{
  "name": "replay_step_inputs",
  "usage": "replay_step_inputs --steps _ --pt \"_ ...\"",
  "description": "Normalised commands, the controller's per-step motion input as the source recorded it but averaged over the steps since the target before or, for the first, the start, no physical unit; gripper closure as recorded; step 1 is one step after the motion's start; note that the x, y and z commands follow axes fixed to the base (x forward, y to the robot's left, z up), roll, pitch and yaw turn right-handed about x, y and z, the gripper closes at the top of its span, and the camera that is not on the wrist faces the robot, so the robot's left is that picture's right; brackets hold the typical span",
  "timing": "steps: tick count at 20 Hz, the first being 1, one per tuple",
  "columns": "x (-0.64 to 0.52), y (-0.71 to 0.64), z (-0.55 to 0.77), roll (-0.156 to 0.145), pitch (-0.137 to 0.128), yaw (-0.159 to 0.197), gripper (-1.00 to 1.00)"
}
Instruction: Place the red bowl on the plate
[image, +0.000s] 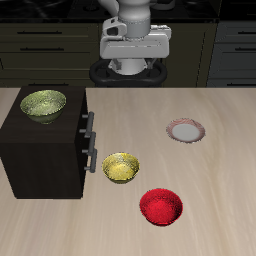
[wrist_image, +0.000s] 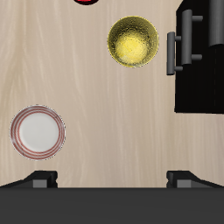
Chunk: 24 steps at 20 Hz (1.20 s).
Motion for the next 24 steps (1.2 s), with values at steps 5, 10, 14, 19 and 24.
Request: replay_step_inputs --steps 5,10,14,19,24 --pt "0.3 0.06 0.06 -0.011 0.001 -0.003 -1.0" --pt "0.35 0.12 0.07 0.003 -0.004 0.012 -1.0" --pt "0.27 0.11 0.03 0.003 0.002 -0.007 -1.0" --pt "0.34 0.11 0.11 -0.008 -0.017 0.033 -1.0" --pt "0.24 0.04 0.2 -0.019 -0.025 0.008 -1.0"
